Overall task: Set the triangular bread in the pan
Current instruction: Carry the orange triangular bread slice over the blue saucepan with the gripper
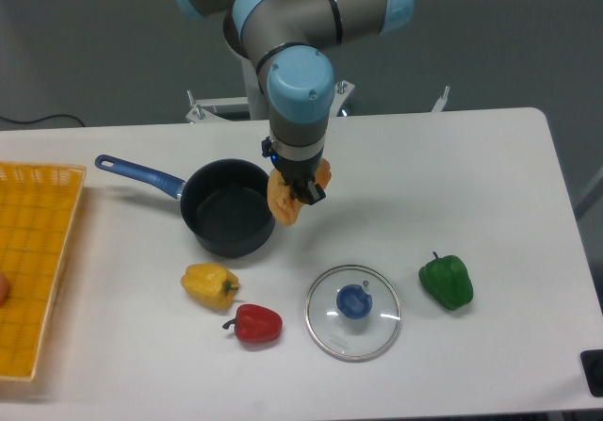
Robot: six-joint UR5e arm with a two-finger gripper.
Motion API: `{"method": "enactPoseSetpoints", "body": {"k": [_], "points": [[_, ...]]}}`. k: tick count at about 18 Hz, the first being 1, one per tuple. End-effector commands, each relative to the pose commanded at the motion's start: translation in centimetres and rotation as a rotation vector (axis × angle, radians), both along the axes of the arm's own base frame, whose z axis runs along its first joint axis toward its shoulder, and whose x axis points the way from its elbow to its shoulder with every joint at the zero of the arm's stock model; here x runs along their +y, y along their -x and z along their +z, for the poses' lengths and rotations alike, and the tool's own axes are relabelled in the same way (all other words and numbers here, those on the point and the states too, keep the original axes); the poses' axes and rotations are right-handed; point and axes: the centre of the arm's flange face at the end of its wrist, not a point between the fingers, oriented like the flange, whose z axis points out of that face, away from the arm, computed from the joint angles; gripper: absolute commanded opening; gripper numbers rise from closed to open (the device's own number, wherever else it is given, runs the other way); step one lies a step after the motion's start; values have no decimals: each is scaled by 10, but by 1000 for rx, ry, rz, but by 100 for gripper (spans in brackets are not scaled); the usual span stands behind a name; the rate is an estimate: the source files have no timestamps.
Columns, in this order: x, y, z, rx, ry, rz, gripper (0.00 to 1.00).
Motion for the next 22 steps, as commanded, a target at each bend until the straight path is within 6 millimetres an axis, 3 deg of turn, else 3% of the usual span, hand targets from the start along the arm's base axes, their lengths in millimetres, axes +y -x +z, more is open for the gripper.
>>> {"method": "enactPoseSetpoints", "body": {"k": [10, 13, 18, 22], "points": [[9, -17, 4, 12, 4, 7, 4], [28, -43, 3, 23, 7, 35, 4], [36, -63, 7, 42, 12, 30, 3], [48, -95, 3, 58, 36, 29, 3]]}}
